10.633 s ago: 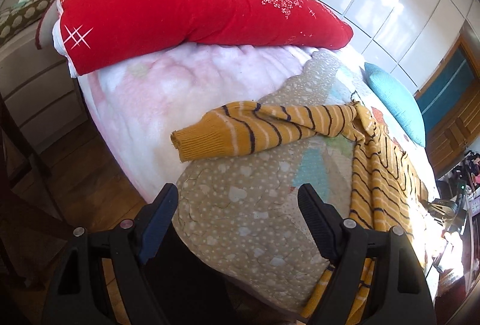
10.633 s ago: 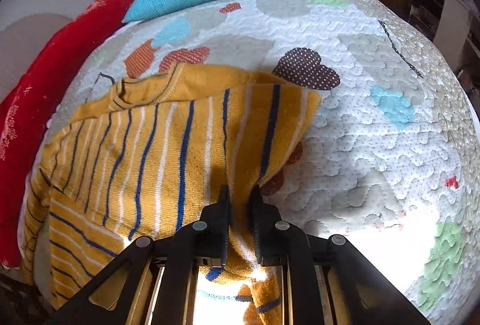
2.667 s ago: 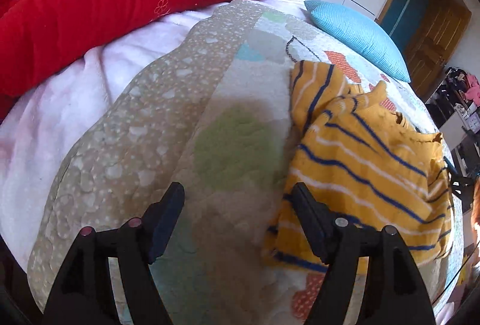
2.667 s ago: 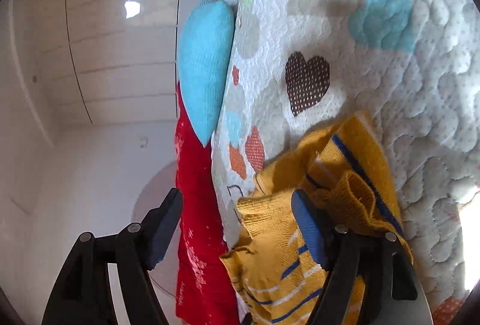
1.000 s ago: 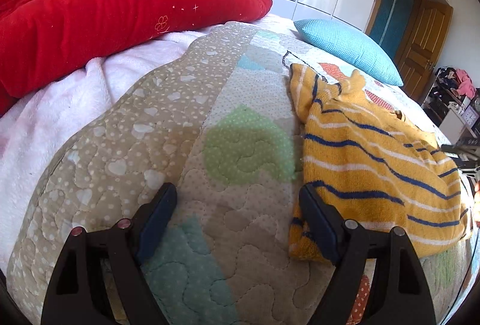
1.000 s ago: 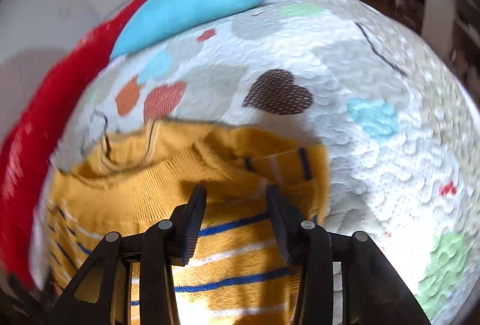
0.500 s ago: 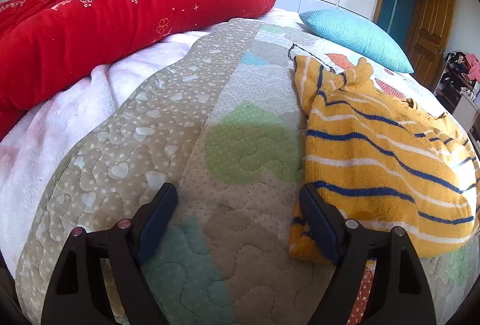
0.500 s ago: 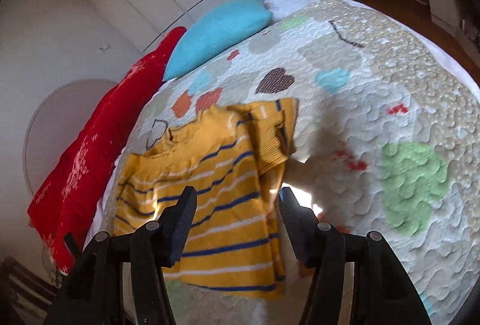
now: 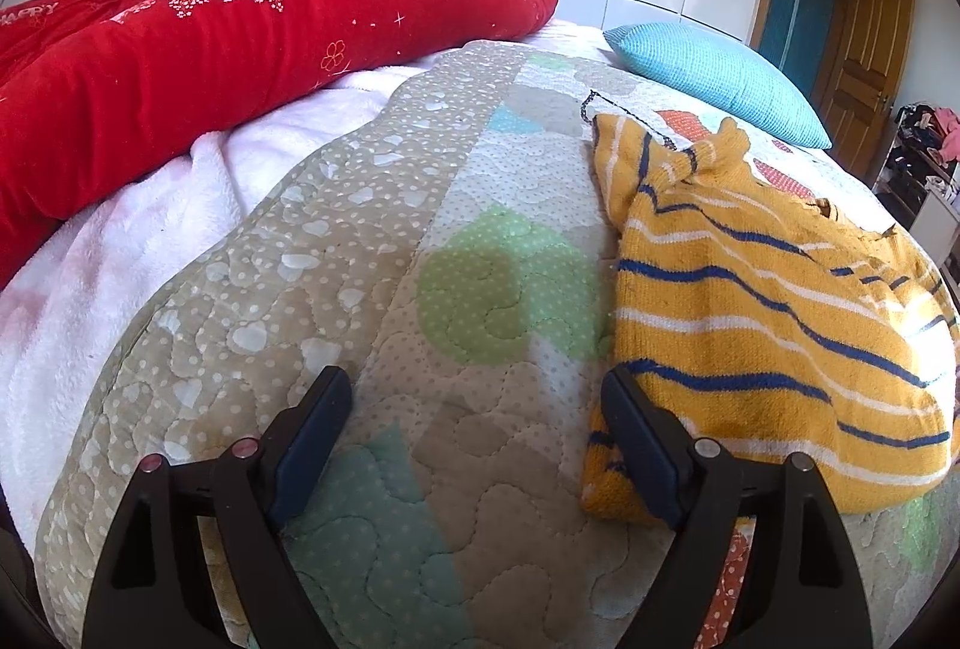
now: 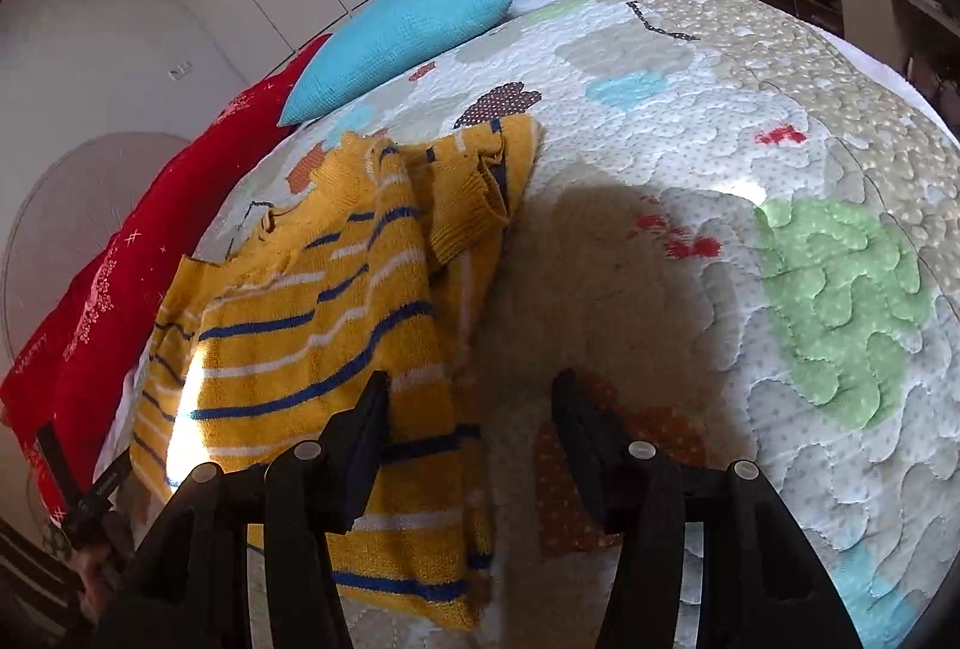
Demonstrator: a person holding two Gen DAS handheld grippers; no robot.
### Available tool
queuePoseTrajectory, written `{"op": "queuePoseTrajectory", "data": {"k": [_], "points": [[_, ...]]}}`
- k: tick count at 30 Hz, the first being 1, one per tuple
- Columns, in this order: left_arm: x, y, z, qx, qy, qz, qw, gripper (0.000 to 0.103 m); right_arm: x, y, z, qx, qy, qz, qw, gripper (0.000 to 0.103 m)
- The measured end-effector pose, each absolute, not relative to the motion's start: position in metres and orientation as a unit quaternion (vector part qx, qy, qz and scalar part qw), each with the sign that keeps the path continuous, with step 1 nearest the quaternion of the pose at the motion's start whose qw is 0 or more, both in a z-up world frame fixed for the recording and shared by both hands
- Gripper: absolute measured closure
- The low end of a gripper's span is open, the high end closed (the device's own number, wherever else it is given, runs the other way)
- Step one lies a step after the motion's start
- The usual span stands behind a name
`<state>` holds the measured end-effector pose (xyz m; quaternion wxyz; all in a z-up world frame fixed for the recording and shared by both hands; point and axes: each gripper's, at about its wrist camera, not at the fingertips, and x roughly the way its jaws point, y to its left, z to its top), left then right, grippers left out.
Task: Fold small clothes
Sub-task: 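Press and smooth the folded sweater with the right gripper, then grasp the edge of the yellow striped sweater with the right gripper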
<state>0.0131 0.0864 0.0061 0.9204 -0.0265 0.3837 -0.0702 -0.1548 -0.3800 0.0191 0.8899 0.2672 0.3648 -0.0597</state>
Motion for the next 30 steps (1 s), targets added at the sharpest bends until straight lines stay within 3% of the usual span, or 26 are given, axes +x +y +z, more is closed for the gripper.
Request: {"op": "queuePoseTrajectory", "data": {"k": [5,9,13,20,26,28,29,30], "points": [[0.013,0.088,0.006,-0.030,0.384,-0.072,0.920,0.018,-0.158,-0.387,0.016,0.298,0.339,-0.020,0.892,0.030],[0.015,0.088,0.005,-0.031,0.392,-0.075,0.916,0.017,-0.162,-0.388,0.015,0.307,0.331,-0.014,0.892,0.030],[0.030,0.087,0.013,-0.026,0.451,-0.084,0.888,0.017,-0.163,-0.387,0.015,0.306,0.328,-0.011,0.894,0.029],[0.032,0.101,0.033,-0.187,0.471,-0.176,0.844,0.017,-0.163,-0.387,0.015,0.306,0.327,-0.010,0.894,0.028],[0.038,0.062,0.020,-0.142,0.485,-0.188,0.842,0.017,-0.161,-0.385,0.016,0.300,0.333,-0.014,0.894,0.028],[0.038,0.058,0.021,-0.136,0.485,-0.176,0.845,0.029,-0.159,-0.382,0.024,0.288,0.366,-0.034,0.884,0.033],[0.038,0.058,0.022,-0.142,0.489,-0.181,0.842,0.066,-0.161,-0.382,0.033,0.283,0.373,-0.060,0.882,0.036],[0.039,0.059,0.021,-0.151,0.499,-0.190,0.832,0.090,-0.168,-0.381,0.045,0.280,0.365,-0.081,0.884,0.037]]}}
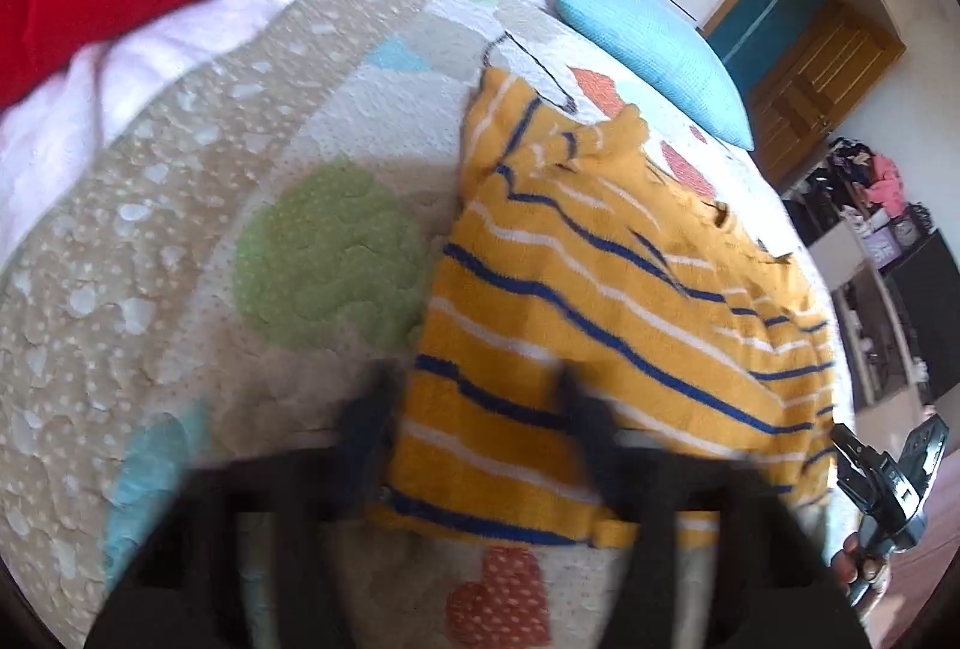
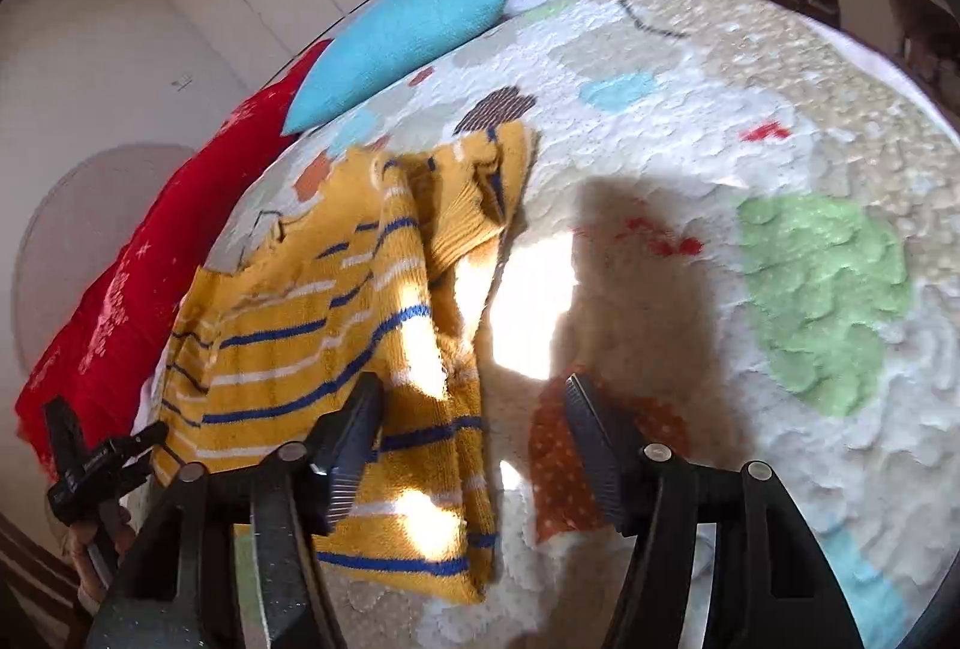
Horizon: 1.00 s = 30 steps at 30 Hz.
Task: Fold small clothes
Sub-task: 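Grasp the edge of the yellow striped sweater with the right gripper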
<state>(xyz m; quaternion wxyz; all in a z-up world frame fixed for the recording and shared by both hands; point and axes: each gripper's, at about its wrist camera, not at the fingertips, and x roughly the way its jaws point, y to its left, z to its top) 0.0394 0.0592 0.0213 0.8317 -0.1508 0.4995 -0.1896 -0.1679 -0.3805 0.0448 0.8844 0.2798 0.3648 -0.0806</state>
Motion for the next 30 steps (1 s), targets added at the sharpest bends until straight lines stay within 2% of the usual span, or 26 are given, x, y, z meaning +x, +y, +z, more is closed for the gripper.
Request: {"op": "queuePoseTrajectory", "data": {"k": [5,9,10,12,15,20,25,27,30], "points": [[0.032,0.071,0.031,-0.158,0.482,-0.186,0.842,0.092,-0.170,-0.339,0.119,0.192,0.335,-0.060,0.921,0.036],[0.023,0.093,0.026,-0.203,0.480,-0.177,0.835,0.090,-0.127,-0.275,0.134,0.139,0.369,0.035,0.918,0.034],[0.019,0.099,0.025,-0.215,0.483,-0.177,0.830,0.088,-0.114,-0.256,0.131,0.124,0.379,0.055,0.915,0.034],[0.006,0.111,0.027,-0.225,0.482,-0.175,0.828,0.070,-0.095,-0.214,0.120,0.076,0.399,0.084,0.910,0.034],[-0.021,0.135,0.040,-0.222,0.457,-0.164,0.845,0.050,-0.079,-0.139,0.100,-0.026,0.421,0.132,0.897,0.034],[-0.053,0.187,0.052,-0.231,0.425,-0.138,0.864,0.043,-0.088,-0.035,0.048,-0.218,0.425,0.168,0.862,0.035],[-0.062,0.223,0.053,-0.253,0.411,-0.112,0.868,0.041,-0.077,0.027,0.003,-0.388,0.373,0.077,0.839,0.038],[-0.064,0.229,0.051,-0.261,0.412,-0.105,0.866,0.040,-0.064,0.040,-0.003,-0.397,0.375,0.066,0.835,0.048],[-0.067,0.235,0.047,-0.273,0.415,-0.102,0.862,0.040,-0.046,0.054,-0.010,-0.394,0.380,0.049,0.835,0.051]]}}
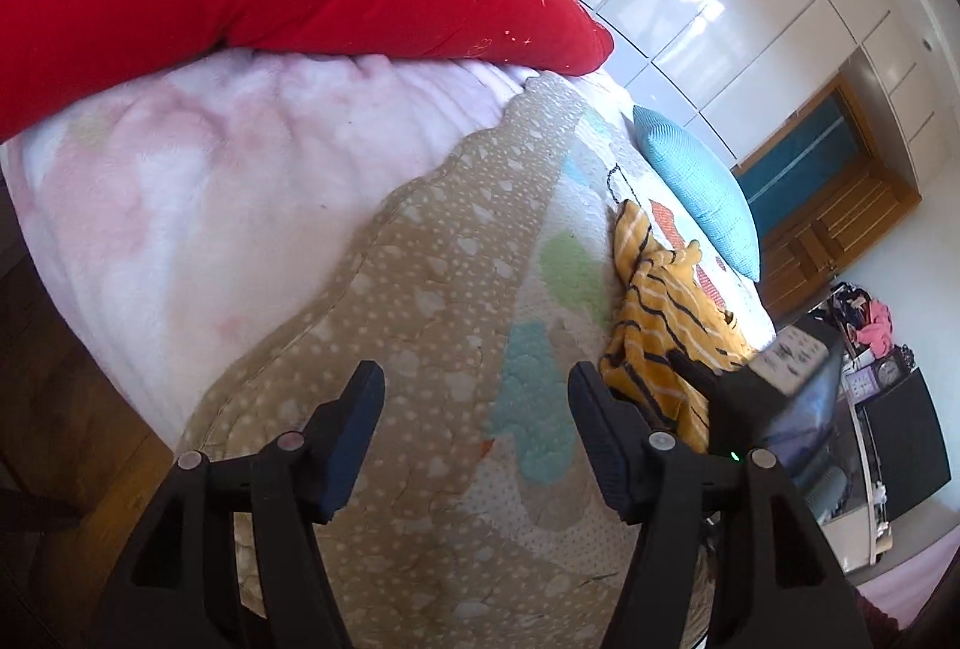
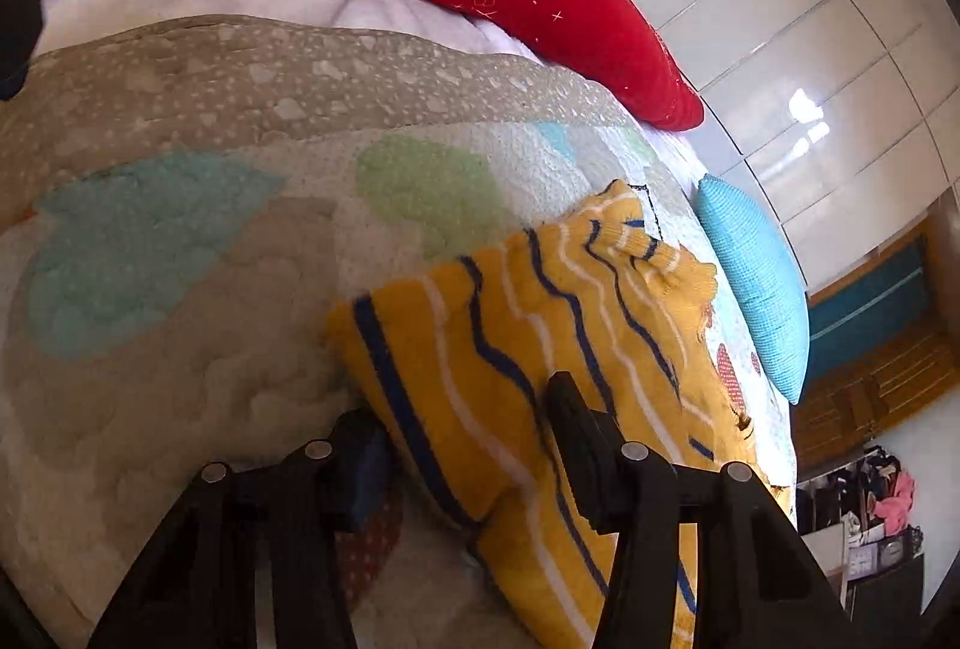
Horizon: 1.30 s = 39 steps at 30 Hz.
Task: Fold small clothes
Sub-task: 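Grasp the edge of the yellow striped sweater with the right gripper, then lift the sweater edge with the right gripper and fold it over the body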
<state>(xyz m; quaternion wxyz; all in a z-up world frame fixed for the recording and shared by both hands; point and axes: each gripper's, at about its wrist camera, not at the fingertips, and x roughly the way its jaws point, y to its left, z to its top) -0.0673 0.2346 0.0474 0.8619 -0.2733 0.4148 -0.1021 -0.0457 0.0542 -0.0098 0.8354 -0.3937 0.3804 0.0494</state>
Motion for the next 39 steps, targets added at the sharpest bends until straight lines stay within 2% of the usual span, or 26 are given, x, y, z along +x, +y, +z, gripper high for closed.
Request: {"op": "queuePoseTrajectory", "data": {"k": [1,3,5,10,13,16,21,25,39], "points": [[-0.068,0.234,0.047,-0.275,0.415,-0.101,0.861,0.040,-0.040,0.057,-0.011,-0.391,0.381,0.048,0.837,0.055],[-0.071,0.231,0.049,-0.277,0.415,-0.101,0.861,0.040,-0.029,0.059,-0.011,-0.371,0.396,0.058,0.838,0.086],[-0.074,0.227,0.054,-0.274,0.414,-0.105,0.862,0.040,-0.023,0.056,-0.001,-0.339,0.401,0.063,0.848,0.095],[-0.077,0.212,0.073,-0.258,0.406,-0.114,0.869,0.037,-0.019,-0.024,0.082,-0.163,0.377,0.042,0.911,0.097],[-0.075,0.195,0.082,-0.255,0.403,-0.131,0.869,0.037,-0.034,-0.121,0.129,-0.028,0.352,-0.005,0.936,0.097],[-0.073,0.167,0.088,-0.236,0.406,-0.153,0.870,0.035,-0.075,-0.221,0.150,0.068,0.322,-0.073,0.941,0.097],[-0.066,0.107,0.084,-0.191,0.435,-0.194,0.858,0.035,-0.142,-0.320,0.110,0.145,0.349,-0.156,0.913,0.096],[-0.064,0.061,0.084,-0.159,0.451,-0.222,0.850,0.035,-0.176,-0.349,0.065,0.228,0.370,-0.129,0.891,0.096],[-0.054,-0.086,0.081,-0.037,0.469,-0.311,0.826,0.032,-0.179,-0.357,0.052,0.196,0.371,-0.123,0.899,0.096]]}}
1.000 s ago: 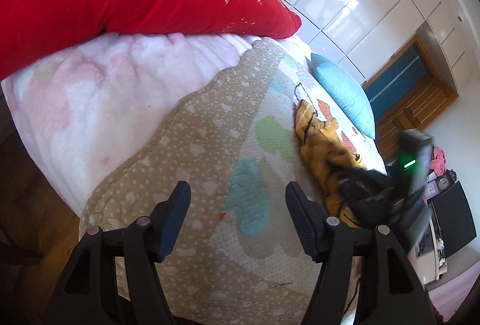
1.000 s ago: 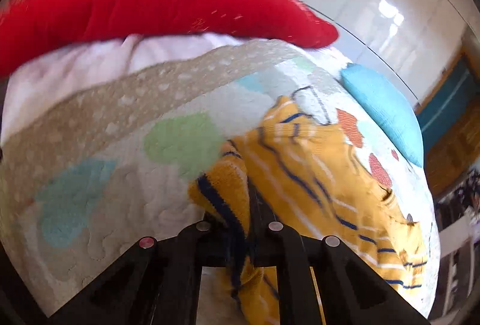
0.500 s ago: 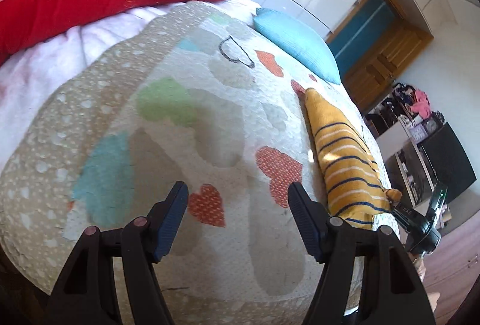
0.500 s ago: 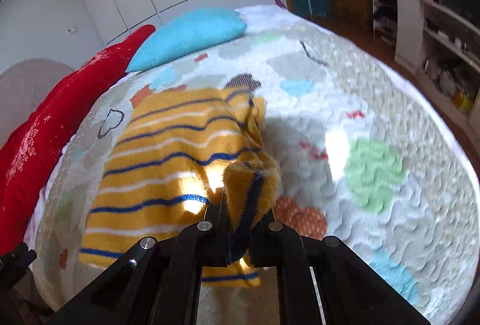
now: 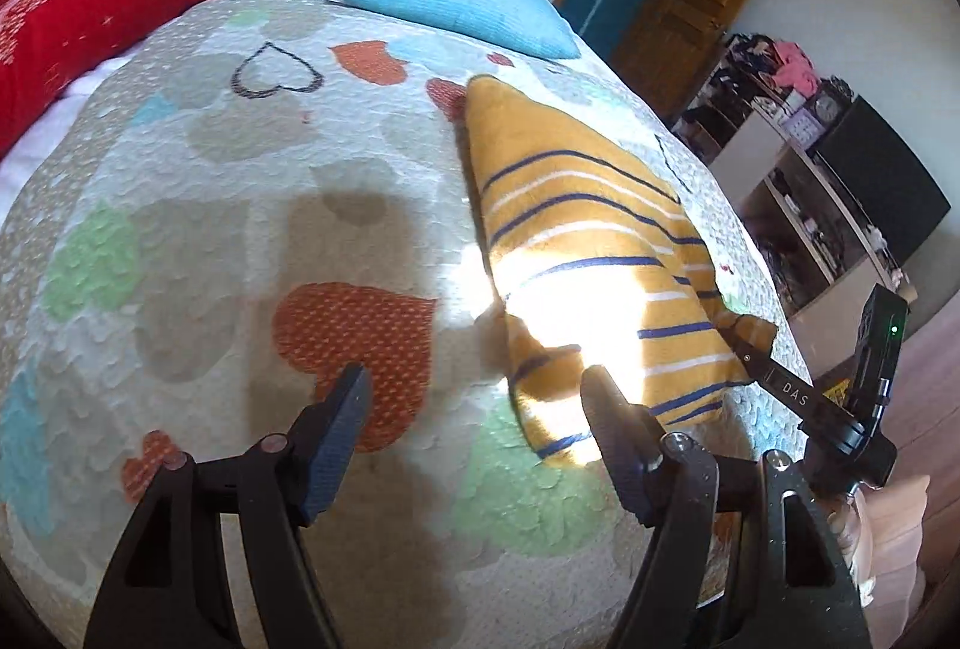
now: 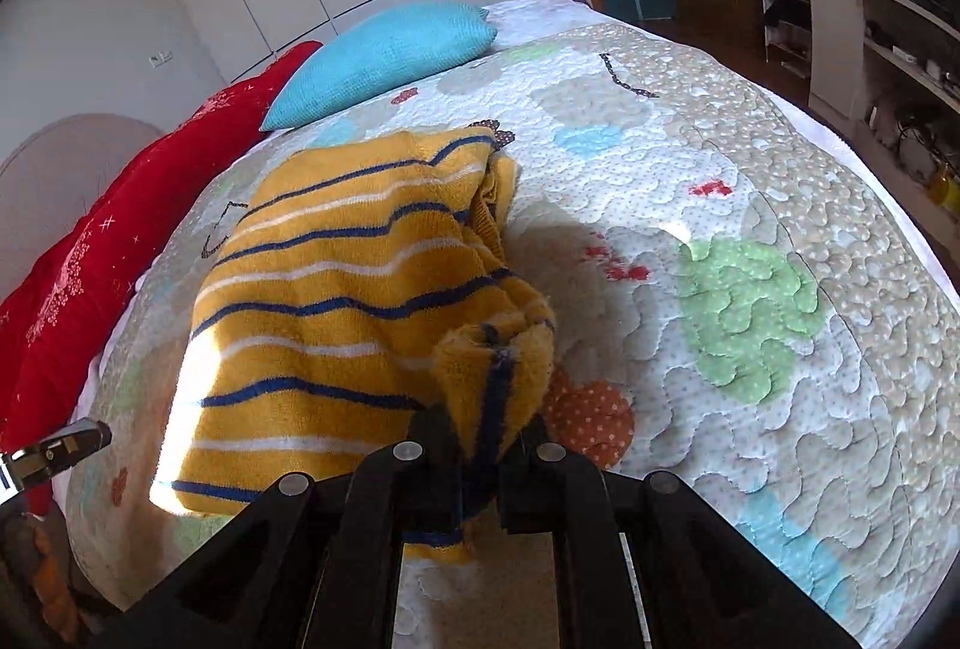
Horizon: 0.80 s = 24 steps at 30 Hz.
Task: Fold small clothes
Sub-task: 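Lift the sweater edge with the right gripper and fold it over the body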
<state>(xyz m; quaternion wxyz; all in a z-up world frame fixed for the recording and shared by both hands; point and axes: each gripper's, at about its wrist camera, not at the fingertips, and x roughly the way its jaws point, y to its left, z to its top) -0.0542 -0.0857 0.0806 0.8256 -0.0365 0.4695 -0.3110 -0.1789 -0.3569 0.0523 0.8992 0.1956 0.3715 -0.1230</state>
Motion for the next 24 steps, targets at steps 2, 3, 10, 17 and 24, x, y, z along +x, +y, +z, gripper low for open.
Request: {"op": "queuePoseTrajectory", "data": {"k": [2,3,10,17,24], "points": [[-0.051,-0.108,0.068,-0.020,0.481,-0.318,0.817,0.032,-0.179,-0.354,0.049,0.188,0.375,-0.122,0.899,0.096],[-0.049,-0.116,0.059,-0.012,0.492,-0.316,0.811,0.032,-0.180,-0.354,0.047,0.187,0.377,-0.121,0.899,0.096],[-0.028,-0.119,0.033,-0.022,0.564,-0.328,0.758,0.026,-0.183,-0.362,0.044,0.189,0.395,-0.102,0.893,0.095],[0.016,-0.102,0.064,-0.112,0.527,-0.348,0.767,0.016,-0.174,-0.400,0.095,0.253,0.316,-0.061,0.913,0.028],[0.059,-0.159,0.016,-0.169,0.592,-0.391,0.684,0.012,-0.068,-0.440,0.040,0.340,0.398,0.016,0.852,0.029]]}}
